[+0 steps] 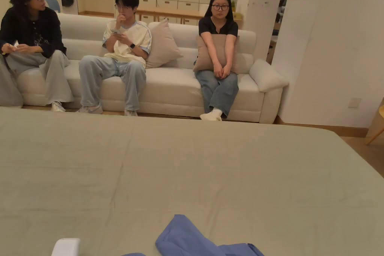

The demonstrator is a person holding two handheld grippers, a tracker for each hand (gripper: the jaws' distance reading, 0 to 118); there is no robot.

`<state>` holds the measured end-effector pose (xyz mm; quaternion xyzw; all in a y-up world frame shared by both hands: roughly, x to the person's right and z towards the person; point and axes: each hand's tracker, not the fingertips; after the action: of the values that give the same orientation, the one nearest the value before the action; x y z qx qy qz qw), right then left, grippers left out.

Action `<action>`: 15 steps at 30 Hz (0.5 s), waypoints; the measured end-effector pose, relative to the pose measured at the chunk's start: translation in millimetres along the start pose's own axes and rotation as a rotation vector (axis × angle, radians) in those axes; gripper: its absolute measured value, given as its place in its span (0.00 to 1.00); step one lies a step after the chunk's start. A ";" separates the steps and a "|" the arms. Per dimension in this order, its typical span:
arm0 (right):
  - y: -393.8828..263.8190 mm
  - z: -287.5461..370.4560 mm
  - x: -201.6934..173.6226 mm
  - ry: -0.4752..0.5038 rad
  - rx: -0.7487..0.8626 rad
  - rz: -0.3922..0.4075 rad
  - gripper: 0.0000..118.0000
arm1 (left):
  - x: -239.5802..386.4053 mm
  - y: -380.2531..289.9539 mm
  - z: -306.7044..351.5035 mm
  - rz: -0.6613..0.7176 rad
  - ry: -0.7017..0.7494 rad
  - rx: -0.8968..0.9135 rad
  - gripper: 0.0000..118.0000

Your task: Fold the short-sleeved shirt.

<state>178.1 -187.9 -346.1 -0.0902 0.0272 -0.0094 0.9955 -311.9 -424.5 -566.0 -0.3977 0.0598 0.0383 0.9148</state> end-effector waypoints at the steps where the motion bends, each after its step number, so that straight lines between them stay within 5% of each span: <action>1: -0.7 -0.6 -0.1 0.002 -0.003 -0.003 0.00 | 4.3 -2.4 3.3 -0.003 0.007 0.003 0.00; 9: -2.8 -19.2 -5.9 0.059 -0.024 0.022 0.00 | -8.7 -9.9 42.1 0.114 -0.123 0.074 0.00; 14: -10.8 -98.8 -29.4 0.252 -0.089 0.051 0.01 | -26.7 1.7 82.1 0.122 -0.133 0.152 0.00; 15: -14.6 -120.2 -33.7 0.308 -0.112 0.024 0.09 | -27.6 2.7 88.0 0.117 -0.137 0.154 0.00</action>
<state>137.5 -222.9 -459.7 -0.1427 0.1809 -0.0100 0.9730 -332.6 -358.9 -504.6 -0.3185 0.0232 0.1142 0.9407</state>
